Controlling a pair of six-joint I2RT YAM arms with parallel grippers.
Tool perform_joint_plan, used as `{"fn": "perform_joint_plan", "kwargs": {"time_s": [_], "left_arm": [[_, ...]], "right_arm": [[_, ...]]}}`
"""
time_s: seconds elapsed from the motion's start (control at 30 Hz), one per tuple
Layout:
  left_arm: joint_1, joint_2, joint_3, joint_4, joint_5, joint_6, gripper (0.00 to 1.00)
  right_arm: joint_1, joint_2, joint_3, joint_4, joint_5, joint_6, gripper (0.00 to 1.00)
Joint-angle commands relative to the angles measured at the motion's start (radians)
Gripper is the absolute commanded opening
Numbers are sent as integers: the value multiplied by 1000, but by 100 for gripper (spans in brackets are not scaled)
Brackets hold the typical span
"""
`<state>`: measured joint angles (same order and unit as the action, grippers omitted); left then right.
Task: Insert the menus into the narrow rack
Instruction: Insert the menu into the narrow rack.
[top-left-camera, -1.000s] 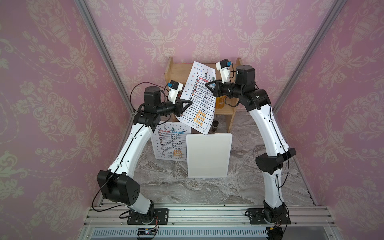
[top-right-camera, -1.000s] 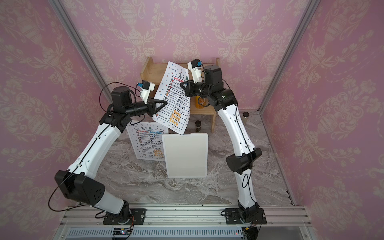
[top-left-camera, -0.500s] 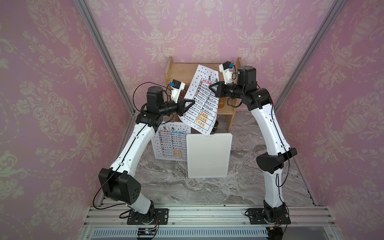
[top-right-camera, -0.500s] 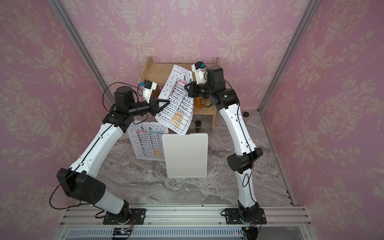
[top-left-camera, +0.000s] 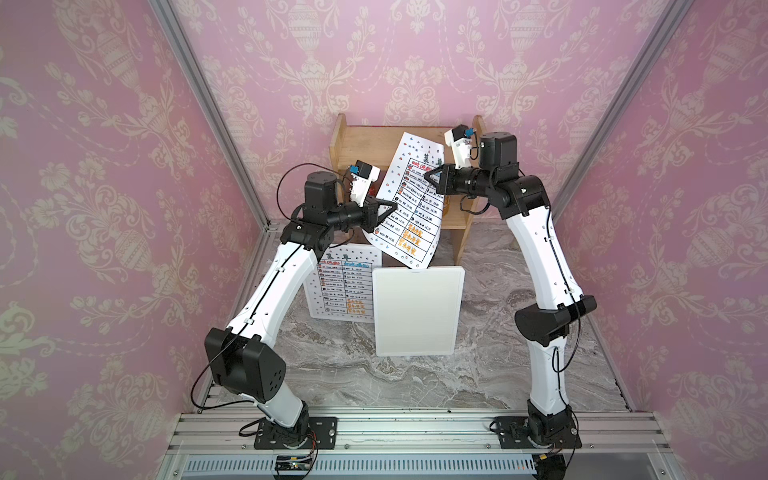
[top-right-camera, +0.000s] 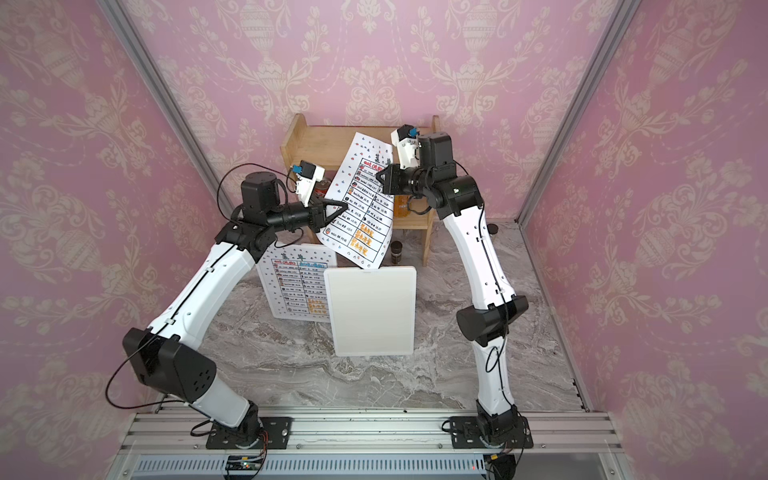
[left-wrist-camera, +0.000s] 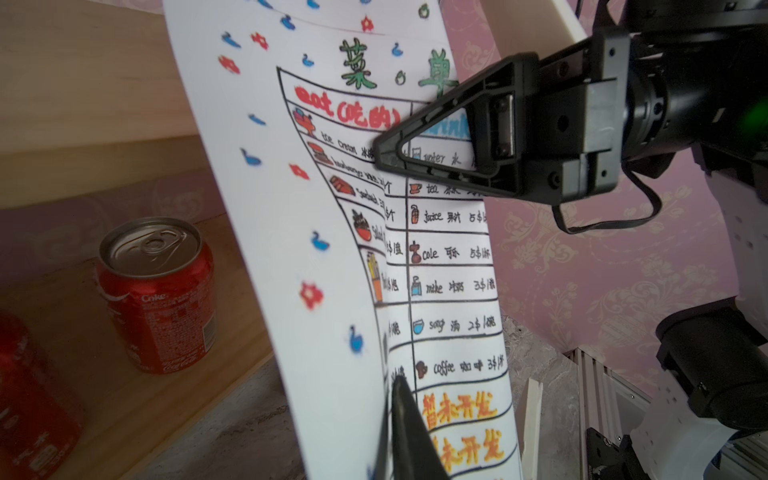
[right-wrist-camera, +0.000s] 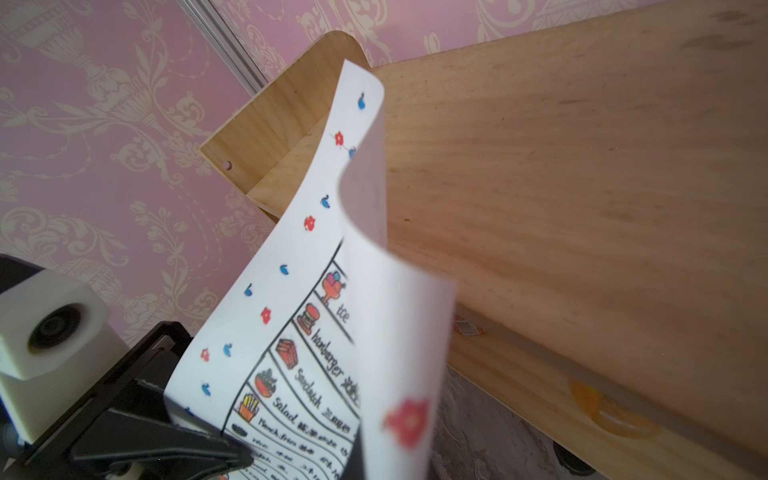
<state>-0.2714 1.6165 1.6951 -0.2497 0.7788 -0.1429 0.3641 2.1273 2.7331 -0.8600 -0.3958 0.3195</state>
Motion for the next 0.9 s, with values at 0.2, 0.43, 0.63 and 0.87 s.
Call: {"fn": "perform_joint_plan", "kwargs": {"time_s": [0.2,0.43,0.63,0.87], "left_arm": [[-14,-18,41,-58,-22,34,14],[-26,-36,30,-67,-35,37,13],[-40,-56,14,-77,-49,43,13],[-48,-71,4,-80,-60,45,13]], "right_arm": [[-7,-41,23,-29,-28,24,4],[-12,-49,19,-49,-34,4,4],[-18,-60,6,-61,-33,-20,4],[-36,-74,-24,-59,-44,-37,3]]}}
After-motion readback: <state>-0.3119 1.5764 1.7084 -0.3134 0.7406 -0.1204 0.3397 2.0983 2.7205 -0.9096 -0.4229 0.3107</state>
